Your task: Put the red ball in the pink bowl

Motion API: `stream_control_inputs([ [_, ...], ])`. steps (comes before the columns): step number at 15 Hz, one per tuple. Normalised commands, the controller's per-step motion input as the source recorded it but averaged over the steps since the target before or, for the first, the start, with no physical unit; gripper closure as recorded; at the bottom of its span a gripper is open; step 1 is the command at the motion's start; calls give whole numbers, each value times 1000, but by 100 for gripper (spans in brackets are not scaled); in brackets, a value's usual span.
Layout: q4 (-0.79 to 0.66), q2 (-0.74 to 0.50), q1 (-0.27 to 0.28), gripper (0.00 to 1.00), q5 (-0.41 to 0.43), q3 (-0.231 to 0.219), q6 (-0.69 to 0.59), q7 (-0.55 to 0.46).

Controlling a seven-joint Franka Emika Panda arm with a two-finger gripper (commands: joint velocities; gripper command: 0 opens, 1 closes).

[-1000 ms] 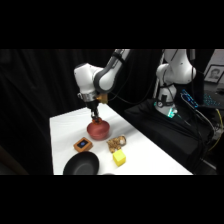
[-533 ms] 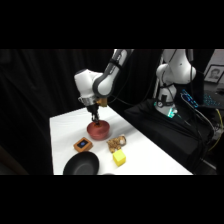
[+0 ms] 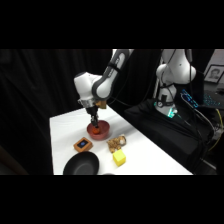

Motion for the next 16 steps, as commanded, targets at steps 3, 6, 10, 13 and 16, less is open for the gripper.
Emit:
stream_control_inputs([
  [3,65,-159,-57,0,105,37,-211,-194],
  [6,1,-299,-24,0,64,23,-297,-150],
  [10,25,-338,18,0,4,-5,-388,-67],
  [13,81,-290,42,0,-45,-19,-401,-9],
  [16,110,-208,37,0,-53,-19,-300,-3],
])
